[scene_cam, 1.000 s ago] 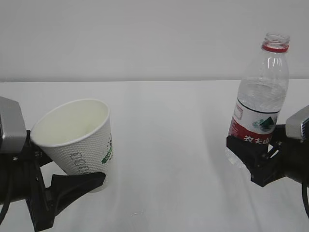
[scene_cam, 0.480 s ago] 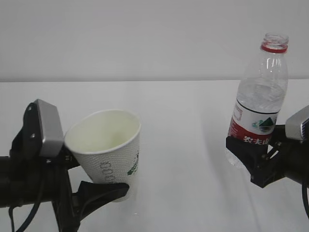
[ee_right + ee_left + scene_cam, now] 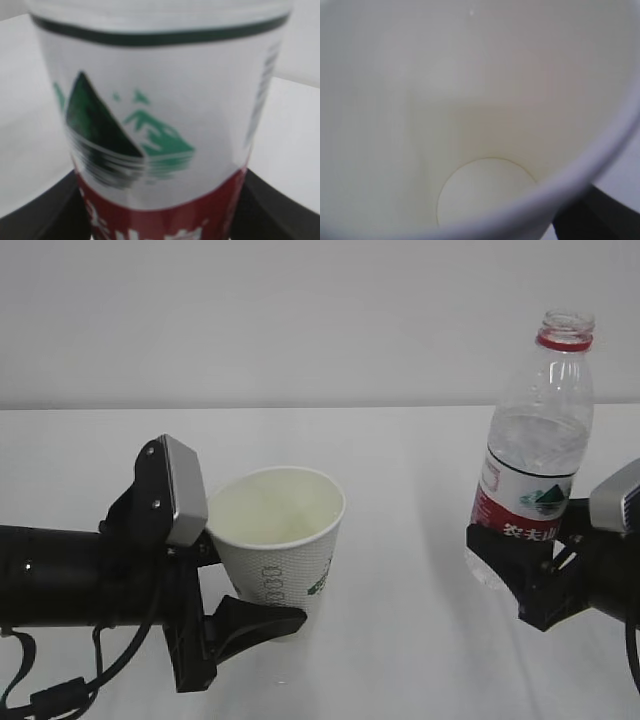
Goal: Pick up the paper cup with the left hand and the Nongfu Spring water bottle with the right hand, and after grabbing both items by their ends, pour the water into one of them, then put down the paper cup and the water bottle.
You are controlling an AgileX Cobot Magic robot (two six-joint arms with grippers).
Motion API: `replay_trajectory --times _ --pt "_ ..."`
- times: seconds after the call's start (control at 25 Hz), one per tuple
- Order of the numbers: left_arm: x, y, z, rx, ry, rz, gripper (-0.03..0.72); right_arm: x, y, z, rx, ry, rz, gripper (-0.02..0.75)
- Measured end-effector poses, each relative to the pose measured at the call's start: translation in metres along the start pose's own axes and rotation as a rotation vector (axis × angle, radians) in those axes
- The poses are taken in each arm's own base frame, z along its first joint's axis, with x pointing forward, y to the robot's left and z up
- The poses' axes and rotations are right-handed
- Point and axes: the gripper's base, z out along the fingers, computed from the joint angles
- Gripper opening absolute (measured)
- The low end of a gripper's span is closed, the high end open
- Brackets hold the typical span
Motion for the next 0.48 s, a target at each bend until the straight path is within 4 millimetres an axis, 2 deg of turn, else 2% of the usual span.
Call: replay_trajectory --times 0.2,0.48 --pt "-0.007 0.006 0.011 0.009 -0.011 0.027 0.54 0.0 0.0 0.0 -0.004 0.0 -0.015 0.521" --pt "-0.005 0.001 0.027 0.063 0.009 0.05 0.54 0.0 0.0 0.0 -0.004 0.0 -0.035 0.521"
